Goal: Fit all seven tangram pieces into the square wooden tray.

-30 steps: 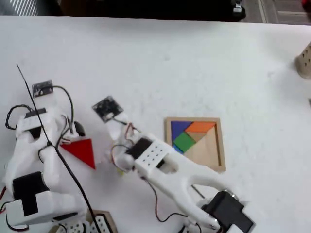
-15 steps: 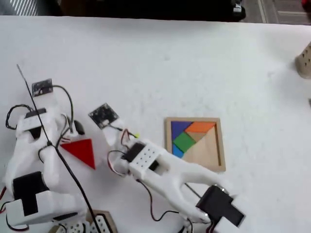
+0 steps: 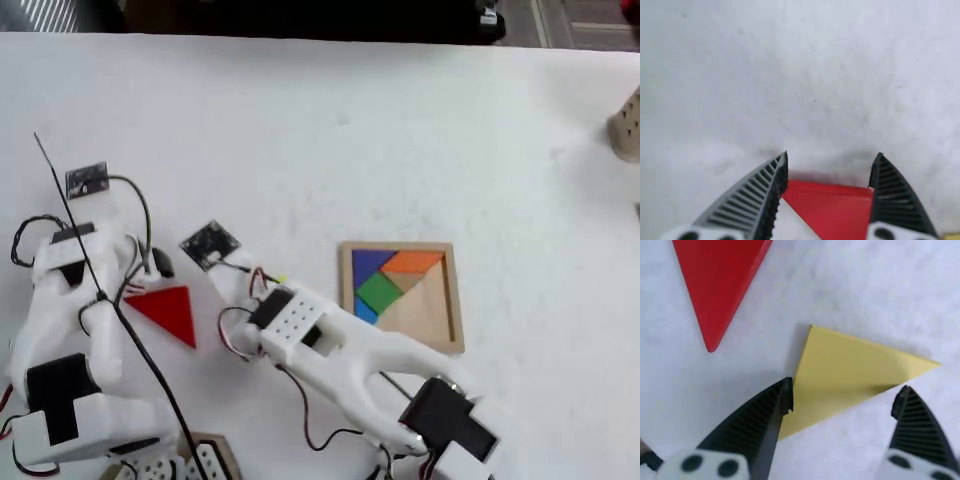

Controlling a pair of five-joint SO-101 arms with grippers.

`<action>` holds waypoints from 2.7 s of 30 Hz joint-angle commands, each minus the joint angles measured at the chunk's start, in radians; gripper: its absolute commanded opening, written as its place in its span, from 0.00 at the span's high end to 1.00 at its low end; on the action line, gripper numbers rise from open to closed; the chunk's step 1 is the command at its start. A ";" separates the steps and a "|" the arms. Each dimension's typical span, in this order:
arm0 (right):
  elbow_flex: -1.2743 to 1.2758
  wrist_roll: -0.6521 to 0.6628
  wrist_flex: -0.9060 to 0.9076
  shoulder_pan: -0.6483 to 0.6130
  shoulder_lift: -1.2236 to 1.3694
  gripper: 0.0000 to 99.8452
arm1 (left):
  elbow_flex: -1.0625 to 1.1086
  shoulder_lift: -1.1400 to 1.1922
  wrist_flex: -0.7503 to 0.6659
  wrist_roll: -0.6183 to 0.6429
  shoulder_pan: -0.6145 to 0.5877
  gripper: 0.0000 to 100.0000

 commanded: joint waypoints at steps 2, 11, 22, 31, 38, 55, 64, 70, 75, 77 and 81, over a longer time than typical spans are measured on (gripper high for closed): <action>-0.021 0.020 0.004 0.012 -0.004 0.68 | -0.044 -0.005 -0.015 0.009 0.010 0.73; -0.023 0.020 -0.038 0.035 -0.001 0.68 | -0.043 -0.005 -0.015 0.009 0.010 0.73; -0.023 0.104 -0.013 0.194 -0.005 0.68 | -0.040 -0.005 -0.015 0.009 0.008 0.73; -0.051 0.184 0.102 0.378 -0.005 0.68 | -0.040 -0.007 -0.015 0.009 0.008 0.73; -0.066 0.198 0.168 0.364 -0.062 0.68 | -0.040 -0.007 -0.015 0.009 0.008 0.73; 0.040 0.143 -0.102 0.150 -0.073 0.68 | -0.041 -0.007 -0.015 0.009 0.008 0.73; -0.052 0.075 -0.056 0.199 0.018 0.68 | -0.044 -0.007 -0.015 0.009 0.008 0.73; -0.120 0.071 0.008 0.214 0.077 0.68 | -0.044 -0.007 -0.014 0.009 0.008 0.73; -0.163 0.077 0.058 0.225 0.110 0.68 | -0.043 -0.007 -0.014 0.009 0.008 0.73; -0.178 0.078 0.077 0.229 0.122 0.68 | -0.043 -0.007 -0.012 0.009 0.008 0.73; -0.226 0.130 0.137 0.242 0.160 0.68 | -0.041 -0.007 -0.011 0.009 0.008 0.73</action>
